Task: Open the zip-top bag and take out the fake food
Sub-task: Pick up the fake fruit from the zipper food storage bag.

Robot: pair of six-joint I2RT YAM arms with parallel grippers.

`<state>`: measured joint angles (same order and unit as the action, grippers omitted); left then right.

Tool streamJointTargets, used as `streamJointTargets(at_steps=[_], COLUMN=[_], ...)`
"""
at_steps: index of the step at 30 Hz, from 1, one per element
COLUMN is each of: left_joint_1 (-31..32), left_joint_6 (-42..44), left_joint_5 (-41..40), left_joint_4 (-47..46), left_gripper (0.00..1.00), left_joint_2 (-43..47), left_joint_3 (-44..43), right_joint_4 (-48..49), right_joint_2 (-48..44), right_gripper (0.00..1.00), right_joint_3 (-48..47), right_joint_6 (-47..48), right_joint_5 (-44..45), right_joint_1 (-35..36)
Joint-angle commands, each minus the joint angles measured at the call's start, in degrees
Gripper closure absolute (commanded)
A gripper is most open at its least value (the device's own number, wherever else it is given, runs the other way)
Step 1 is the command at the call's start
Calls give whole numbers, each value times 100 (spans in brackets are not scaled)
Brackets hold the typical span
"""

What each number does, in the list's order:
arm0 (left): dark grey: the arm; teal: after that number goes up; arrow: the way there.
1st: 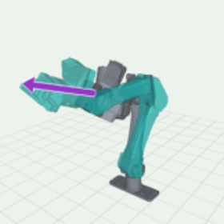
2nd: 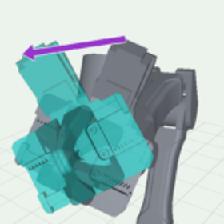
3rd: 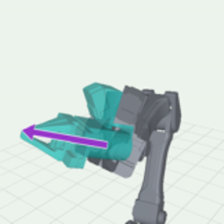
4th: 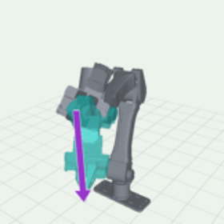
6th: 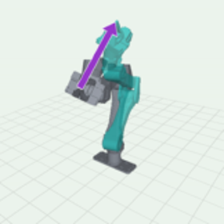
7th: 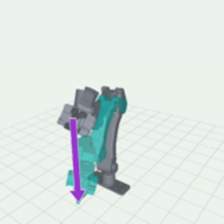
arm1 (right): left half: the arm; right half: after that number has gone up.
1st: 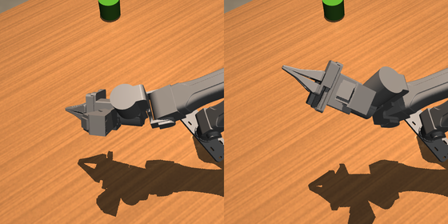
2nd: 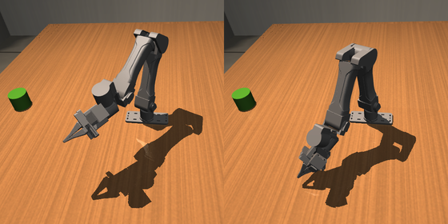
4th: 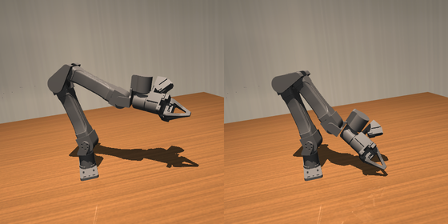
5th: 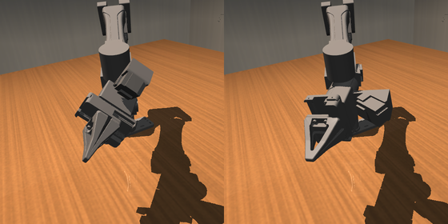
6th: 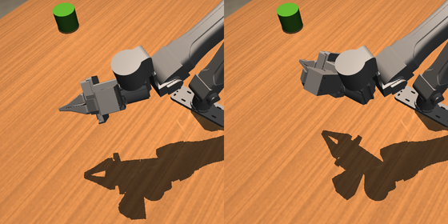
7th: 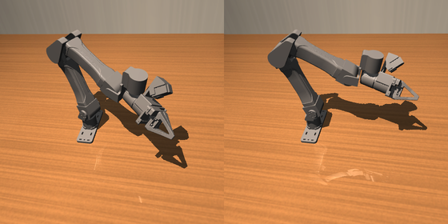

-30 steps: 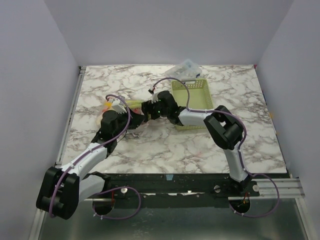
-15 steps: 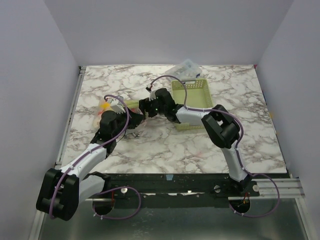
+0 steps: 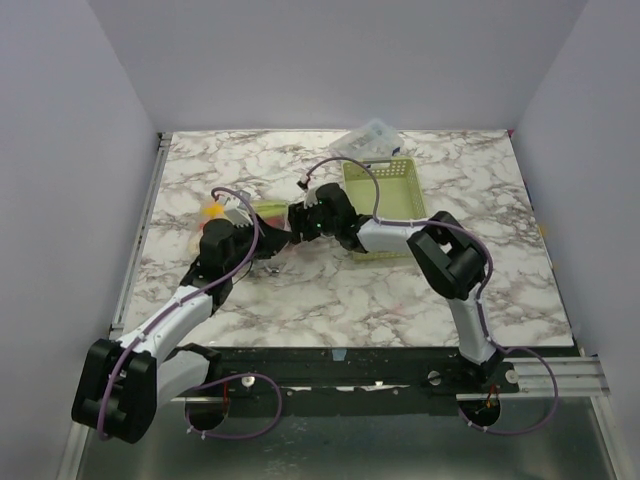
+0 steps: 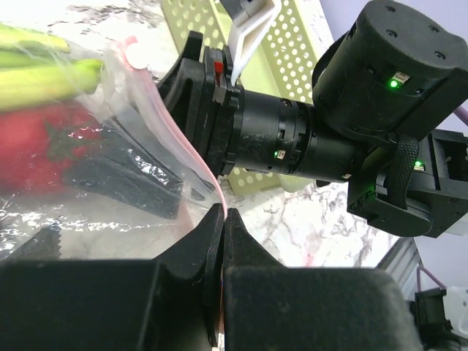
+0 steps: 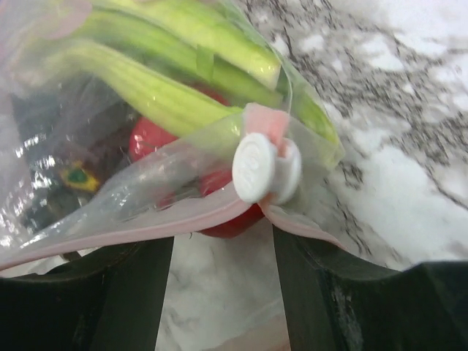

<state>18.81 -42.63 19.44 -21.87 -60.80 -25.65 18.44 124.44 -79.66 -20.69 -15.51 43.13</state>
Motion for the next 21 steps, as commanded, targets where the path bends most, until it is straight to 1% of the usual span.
streamJointTargets(at_steps=[1,7,11,13,16,19,21], left_joint_1=[35,35,35,35,36,35,35], left_joint_6=[115,184,186,168,196,229,229], left_joint_5=[653,745,674,694,761,833,969], left_joint_4=[225,771,1094,1198,1378,1437,1417], left_gripper=[100,100,100,100,100,100,100], left_joint_2=[214,666,1146,1344,1551,1615,1548], left_joint_3=[-377,-429,-276,-189,-143,-170,-236], right_joint_4=[105,228,143,-40,-228,-409,-589], right_joint_2=[-611,-1387,-1795,-1893,-2094,-2385,-2616], right_gripper=[43,46,47,45,39,24,18], right_joint_3=[690,1479,1774,1810,1918,2015,2044], right_joint_6=[312,379,663,834,1113,1512,1788], right_joint_5=[240,-396,-775,-1169,-1590,-1916,-2039], right_joint_1=[-131,-135,-131,-136,-134,-130,-130])
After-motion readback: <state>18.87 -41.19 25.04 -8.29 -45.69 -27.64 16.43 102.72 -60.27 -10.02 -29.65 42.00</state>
